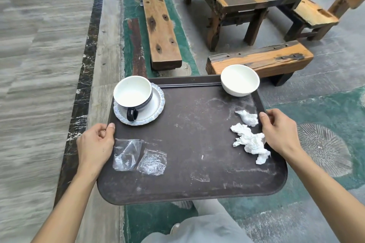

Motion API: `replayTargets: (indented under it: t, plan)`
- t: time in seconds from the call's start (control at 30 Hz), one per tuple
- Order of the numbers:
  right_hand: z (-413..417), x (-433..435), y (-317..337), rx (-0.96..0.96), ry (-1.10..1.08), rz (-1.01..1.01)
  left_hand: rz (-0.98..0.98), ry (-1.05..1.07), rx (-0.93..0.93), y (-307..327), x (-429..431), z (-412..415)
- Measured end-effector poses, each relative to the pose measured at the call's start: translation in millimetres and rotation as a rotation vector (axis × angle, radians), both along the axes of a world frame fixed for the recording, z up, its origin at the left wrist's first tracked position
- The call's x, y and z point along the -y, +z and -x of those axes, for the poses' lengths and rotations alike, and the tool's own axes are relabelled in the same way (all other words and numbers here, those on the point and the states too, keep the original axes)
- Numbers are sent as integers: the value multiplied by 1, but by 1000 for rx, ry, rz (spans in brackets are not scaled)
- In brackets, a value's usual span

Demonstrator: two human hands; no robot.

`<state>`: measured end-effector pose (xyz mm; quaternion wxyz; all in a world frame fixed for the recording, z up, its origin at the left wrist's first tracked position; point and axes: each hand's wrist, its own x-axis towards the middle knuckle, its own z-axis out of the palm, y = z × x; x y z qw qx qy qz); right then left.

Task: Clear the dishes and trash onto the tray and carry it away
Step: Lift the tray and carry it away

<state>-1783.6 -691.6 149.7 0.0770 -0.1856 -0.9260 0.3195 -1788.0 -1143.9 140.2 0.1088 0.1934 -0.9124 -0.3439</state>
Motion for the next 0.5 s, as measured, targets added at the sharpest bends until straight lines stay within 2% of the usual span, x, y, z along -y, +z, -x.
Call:
replayTargets:
  t: [0.5]
  plan:
    - [203, -72, 8, 18, 73, -6, -5, 46, 1, 5, -75, 174]
